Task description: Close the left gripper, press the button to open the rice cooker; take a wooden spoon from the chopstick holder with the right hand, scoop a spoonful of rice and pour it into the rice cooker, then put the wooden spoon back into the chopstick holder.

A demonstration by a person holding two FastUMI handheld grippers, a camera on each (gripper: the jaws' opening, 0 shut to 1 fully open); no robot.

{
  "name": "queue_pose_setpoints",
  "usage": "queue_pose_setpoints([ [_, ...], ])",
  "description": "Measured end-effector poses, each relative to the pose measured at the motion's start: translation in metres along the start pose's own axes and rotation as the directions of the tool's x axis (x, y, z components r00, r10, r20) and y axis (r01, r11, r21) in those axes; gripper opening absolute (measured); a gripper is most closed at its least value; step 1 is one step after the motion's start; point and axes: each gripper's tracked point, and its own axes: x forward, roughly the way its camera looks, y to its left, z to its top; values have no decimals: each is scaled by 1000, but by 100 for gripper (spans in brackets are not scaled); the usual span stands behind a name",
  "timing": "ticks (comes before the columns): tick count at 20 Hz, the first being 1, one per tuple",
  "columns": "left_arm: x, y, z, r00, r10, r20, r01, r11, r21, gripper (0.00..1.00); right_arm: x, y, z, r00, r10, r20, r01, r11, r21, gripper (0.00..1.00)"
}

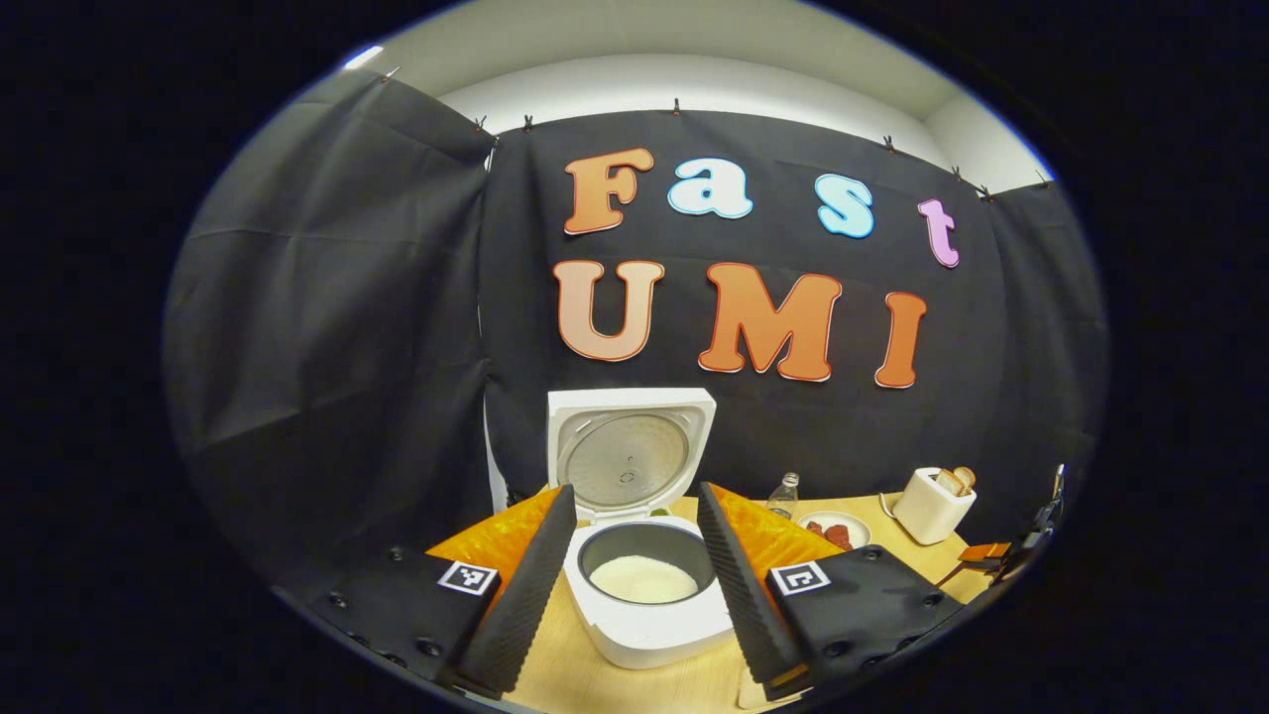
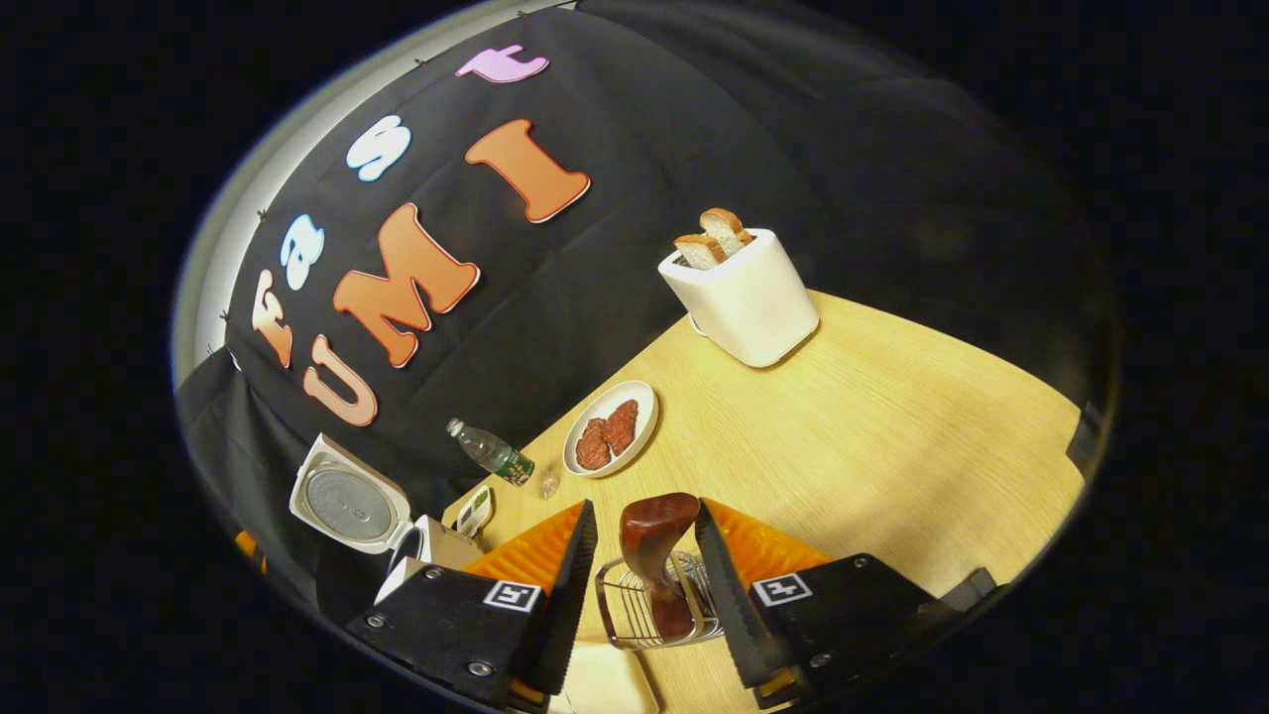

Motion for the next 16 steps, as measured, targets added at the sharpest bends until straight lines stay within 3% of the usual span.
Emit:
queue_pose_setpoints([
  [2,-2,3,0,1000,9,1,-9,1000,-7,88,3,-2,-5,1000,6,-20,-6,1000,14,52],
  [3,0,2,-4,1000,0,-9,0,1000,-14,100,2,-1,-4,1000,2,-22,-1,1000,26,42],
  [5,0,6,-8,1000,3,-22,-4,1000,-23,100,2,0,-4,1000,-1,-20,2,999,53,28],
  [11,3,5,-9,1000,-13,-27,12,998,-54,100,-11,20,2,999,-1,41,1,1000,-11,11],
  [16,3,5,-6,1000,-8,-23,7,1000,-24,100,-39,59,20,996,37,83,-26,992,-123,11],
])
